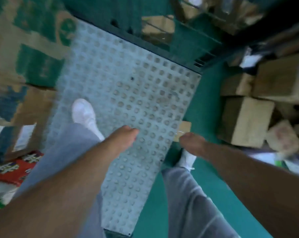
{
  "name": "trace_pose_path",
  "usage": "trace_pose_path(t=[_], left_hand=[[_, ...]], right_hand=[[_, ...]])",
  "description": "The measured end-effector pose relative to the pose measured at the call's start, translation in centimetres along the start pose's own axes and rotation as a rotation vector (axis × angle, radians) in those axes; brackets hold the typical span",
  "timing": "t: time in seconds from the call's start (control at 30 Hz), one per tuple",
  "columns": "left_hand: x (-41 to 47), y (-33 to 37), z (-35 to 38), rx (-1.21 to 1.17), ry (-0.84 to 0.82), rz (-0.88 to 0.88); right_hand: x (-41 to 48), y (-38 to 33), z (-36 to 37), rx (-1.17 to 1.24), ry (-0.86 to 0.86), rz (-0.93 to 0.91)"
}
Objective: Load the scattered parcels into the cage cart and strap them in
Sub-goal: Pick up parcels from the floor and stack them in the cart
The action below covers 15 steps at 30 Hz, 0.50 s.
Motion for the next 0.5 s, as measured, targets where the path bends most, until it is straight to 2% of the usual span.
trace_pose_path(t=[0.03, 0.07, 0.13, 0.3, 0.4, 0.47, 0.5], left_hand=[[-0.7, 0.7, 2.2, 0.042, -0.013, 0.016], [-1.4, 1.6, 4.7, 0.086, -0.030, 0.032], [-2.3, 3.3, 8.9, 0.163, -0.062, 0.050], [-3.6, 8.6, 19.4, 0.342, -0.101, 0.084], [-2.8, 11.9, 25.6, 0.478, -0.091, 0.111], [-1.9, 14.2, 29.6, 0.541, -0.072, 0.127], [-1.5, 15.0, 31.3, 0.567, -0.072, 0.135]], right_hand=[[0.2, 3.4, -0.7, 0.025, 0.064, 0.014], [-0.4, 6.0, -0.6, 0.057, 0.009, 0.061], [-2.1, 10.7, -1.0, 0.092, 0.029, 0.095], [-4.0, 21.2, -1.3, 0.042, 0.119, 0.012], [-4.2, 28.0, 0.0, 0.276, 0.103, 0.103], [-4.2, 31.8, 0.8, 0.447, 0.150, 0.170], [-3.8, 33.4, 1.5, 0.440, 0.189, 0.130]])
Point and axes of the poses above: each hand's wrist, its own x-axis towards the middle knuckle, its own z-axis out of the palm, y = z × x, the point moved 3 cm from there along x, towards the middle knuckle, and after that the axes turned 1 degree about -z, right-handed, at the moved point
